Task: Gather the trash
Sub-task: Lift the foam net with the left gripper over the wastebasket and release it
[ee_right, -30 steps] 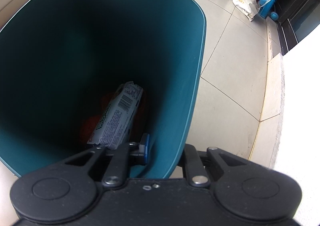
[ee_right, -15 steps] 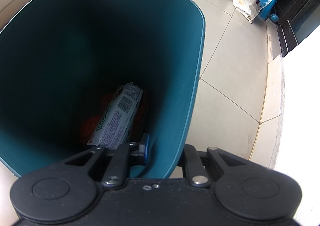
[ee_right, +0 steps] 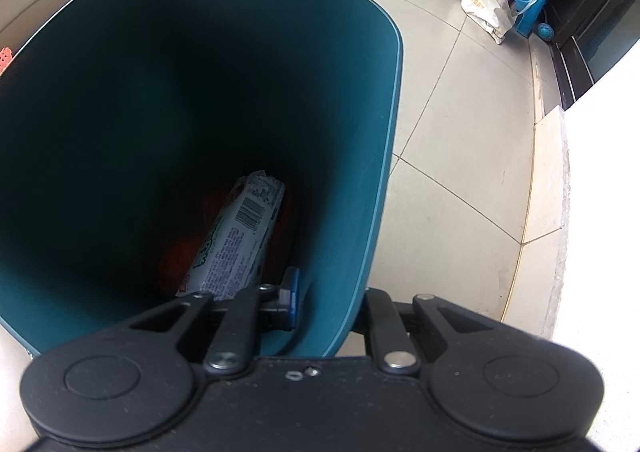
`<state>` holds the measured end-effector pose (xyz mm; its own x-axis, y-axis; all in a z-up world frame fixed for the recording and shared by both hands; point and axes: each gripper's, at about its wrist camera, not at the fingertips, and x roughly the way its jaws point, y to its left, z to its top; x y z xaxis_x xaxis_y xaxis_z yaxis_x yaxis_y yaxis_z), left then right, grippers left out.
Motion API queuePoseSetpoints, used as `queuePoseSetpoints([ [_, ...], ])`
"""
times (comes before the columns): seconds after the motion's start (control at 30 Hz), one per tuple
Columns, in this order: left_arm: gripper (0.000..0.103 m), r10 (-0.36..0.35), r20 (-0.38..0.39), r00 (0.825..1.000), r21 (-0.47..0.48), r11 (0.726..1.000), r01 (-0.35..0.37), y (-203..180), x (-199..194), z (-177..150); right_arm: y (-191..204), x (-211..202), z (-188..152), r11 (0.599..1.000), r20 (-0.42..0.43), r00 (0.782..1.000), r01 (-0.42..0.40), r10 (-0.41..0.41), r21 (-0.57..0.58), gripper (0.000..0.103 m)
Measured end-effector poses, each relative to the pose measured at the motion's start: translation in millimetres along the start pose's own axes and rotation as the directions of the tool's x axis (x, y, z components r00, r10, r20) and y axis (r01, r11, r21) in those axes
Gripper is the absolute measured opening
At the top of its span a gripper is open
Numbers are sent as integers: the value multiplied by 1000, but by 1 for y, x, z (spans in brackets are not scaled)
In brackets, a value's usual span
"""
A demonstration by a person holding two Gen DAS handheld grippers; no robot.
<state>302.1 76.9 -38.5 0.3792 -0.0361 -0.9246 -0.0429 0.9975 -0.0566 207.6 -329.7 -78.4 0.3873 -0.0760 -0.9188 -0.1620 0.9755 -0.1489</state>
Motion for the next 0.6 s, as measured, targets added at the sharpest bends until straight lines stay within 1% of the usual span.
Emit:
queuePoseSetpoints([
  [0.1, 4, -27, 24, 999, 48, 999, 26, -26, -27, 6, -3, 0, 1, 1000, 3, 1000, -8, 8, 16, 13],
  [0.3, 4, -106, 62, 992, 165, 982, 94, -93, -58, 9, -4, 1, 2, 1000, 7, 1000, -15, 15, 26, 13],
  [0.43, 4, -176, 75, 981, 255, 955, 152, -146, -82, 8, -4, 2, 2, 999, 11, 1000, -22, 22, 33, 14],
  [0.6, 4, -260, 79, 962, 365, 906, 214, -202, -99, 1, -8, 1, -3, 999, 18, 999, -27, 27, 32, 14],
])
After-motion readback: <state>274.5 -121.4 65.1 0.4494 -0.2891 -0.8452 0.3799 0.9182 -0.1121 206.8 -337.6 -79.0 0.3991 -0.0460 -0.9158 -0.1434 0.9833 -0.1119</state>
